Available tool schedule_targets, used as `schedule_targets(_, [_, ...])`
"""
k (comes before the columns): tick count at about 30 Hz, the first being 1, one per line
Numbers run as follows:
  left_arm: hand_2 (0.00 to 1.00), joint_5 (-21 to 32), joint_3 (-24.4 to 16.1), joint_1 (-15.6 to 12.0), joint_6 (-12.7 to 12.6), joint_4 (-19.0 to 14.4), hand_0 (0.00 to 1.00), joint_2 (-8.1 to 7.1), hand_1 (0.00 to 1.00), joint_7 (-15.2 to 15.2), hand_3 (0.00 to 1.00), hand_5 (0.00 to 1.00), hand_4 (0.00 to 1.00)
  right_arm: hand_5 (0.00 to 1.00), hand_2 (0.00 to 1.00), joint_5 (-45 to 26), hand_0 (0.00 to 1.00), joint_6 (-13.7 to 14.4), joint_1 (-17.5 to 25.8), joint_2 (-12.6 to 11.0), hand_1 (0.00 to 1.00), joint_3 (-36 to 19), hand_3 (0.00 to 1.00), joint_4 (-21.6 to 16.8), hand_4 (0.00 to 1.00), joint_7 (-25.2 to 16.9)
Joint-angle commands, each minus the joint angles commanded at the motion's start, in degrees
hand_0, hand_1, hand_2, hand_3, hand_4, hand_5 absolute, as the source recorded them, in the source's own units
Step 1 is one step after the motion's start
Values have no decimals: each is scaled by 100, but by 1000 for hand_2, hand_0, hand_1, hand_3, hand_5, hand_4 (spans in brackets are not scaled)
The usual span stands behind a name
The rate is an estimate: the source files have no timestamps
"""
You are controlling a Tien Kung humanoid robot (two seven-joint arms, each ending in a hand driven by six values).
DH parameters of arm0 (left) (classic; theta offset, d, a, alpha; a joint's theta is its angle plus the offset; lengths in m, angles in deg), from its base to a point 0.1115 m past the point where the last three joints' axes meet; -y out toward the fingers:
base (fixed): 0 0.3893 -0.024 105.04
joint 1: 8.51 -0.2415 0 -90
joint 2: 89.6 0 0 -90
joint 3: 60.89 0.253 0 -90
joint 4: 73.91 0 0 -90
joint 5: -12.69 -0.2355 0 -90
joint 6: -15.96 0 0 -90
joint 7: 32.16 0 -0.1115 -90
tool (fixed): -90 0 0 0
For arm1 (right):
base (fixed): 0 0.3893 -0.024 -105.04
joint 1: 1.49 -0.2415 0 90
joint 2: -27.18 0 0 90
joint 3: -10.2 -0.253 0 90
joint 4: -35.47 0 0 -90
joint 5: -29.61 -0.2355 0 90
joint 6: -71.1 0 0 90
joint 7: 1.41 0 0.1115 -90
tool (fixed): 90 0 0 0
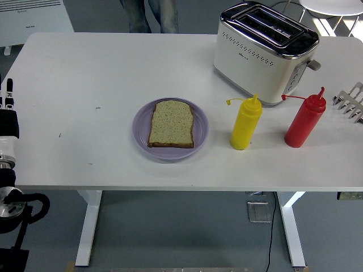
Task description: Pick up the cup,pour liquid into bread,place the cup on the desk
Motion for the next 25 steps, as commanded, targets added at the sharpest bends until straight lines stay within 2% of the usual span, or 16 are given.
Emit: schedule_targets(25, [873, 5, -26, 20, 10, -1, 880, 1, 886, -1, 761, 998, 542, 469, 684, 71, 737, 23, -10, -100, 658, -53, 696, -49, 499, 339])
